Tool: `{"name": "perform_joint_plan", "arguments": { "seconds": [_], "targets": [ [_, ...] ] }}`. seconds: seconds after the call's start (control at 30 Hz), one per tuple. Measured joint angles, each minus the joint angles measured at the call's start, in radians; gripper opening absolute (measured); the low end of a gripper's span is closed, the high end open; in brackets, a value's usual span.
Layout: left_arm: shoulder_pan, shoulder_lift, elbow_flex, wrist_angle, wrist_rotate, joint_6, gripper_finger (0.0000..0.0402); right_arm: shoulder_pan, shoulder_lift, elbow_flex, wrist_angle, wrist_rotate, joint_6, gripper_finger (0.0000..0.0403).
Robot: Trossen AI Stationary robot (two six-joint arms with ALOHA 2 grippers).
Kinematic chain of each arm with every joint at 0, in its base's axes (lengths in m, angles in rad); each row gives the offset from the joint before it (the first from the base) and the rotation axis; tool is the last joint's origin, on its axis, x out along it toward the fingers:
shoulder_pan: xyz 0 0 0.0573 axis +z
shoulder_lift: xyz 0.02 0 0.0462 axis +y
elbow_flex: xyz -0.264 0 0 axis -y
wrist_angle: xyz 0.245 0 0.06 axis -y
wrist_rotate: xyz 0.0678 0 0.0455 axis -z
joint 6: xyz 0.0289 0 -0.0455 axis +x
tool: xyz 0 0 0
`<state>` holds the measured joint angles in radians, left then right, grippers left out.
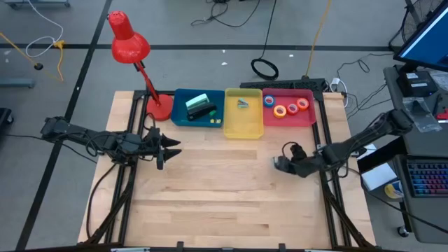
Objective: Pick and place Stapler, Stapler remover, tape
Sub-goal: Put the light blue staple remover into the yellow bin
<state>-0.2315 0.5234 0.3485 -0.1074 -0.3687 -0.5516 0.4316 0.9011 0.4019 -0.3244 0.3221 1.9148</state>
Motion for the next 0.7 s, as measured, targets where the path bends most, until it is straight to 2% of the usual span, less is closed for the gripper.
{"name": "perform_joint_plan", "arguments": {
  "seconds": [0.13,0.4,0.7],
  "targets": [
    [0.0,0.0,0.0,0.0,0.0,0.0,0.0219,-0.044,-0.033,0.0,0.19,0.074,-0.135,0.0001],
    [0.0,0.0,0.0,0.0,0.0,-0.001,0.0218,-0.216,-0.038,0.005,0.571,0.071,-0.513,0.0],
    [0.0,0.0,0.0,0.0,0.0,0.003,0.0218,-0.419,-0.009,0.138,0.563,0.012,-0.907,0.0]
  ]
}}
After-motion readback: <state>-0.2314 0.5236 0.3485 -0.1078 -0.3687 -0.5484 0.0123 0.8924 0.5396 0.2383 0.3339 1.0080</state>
